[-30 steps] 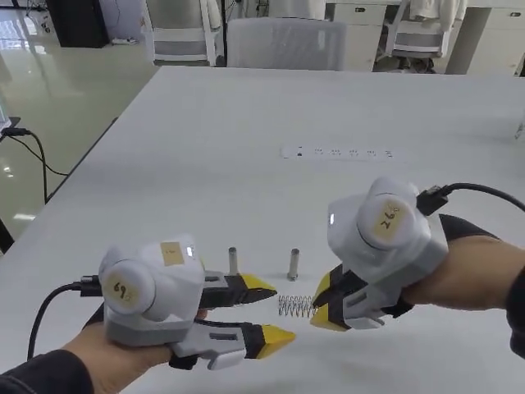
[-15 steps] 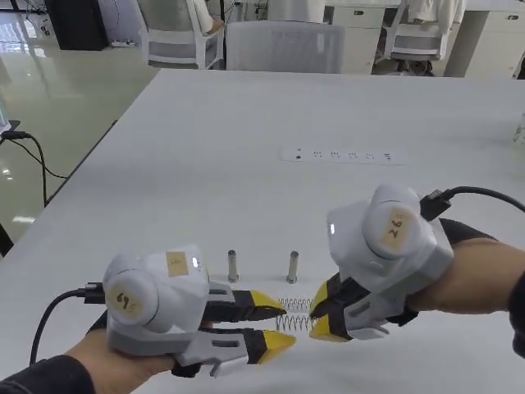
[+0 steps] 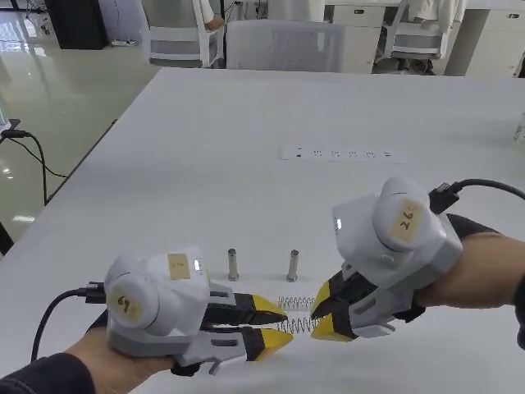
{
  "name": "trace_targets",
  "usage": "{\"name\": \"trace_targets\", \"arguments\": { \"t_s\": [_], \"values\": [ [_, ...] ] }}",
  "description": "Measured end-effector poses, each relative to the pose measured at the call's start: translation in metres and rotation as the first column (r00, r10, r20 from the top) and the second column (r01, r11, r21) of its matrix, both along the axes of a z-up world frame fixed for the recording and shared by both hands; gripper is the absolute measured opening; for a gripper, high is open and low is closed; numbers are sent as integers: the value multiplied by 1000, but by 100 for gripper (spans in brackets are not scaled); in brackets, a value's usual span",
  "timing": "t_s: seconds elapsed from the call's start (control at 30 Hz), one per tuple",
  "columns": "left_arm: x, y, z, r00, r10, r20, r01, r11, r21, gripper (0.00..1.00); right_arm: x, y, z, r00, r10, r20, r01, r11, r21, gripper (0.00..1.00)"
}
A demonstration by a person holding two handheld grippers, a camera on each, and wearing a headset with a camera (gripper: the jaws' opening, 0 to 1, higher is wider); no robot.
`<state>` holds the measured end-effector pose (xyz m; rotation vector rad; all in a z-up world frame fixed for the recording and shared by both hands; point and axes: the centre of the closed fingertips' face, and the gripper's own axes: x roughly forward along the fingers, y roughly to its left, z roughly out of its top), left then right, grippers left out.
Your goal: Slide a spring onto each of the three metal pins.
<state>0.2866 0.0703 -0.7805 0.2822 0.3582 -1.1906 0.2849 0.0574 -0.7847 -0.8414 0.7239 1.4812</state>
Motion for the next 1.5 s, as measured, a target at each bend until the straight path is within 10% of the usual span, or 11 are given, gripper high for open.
{"name": "trace_targets", "arguments": {
  "t_s": [0.87,1.5],
  "values": [
    [2,1,-1,1000,-2,29,1,1000,18,8,-4,25,35,1000,-2,4,2,994,107,13],
    [1,1,-1,1000,-3,19,3,1000,14,7,-5,28,30,1000,-11,-17,13,995,98,13]
  ]
}}
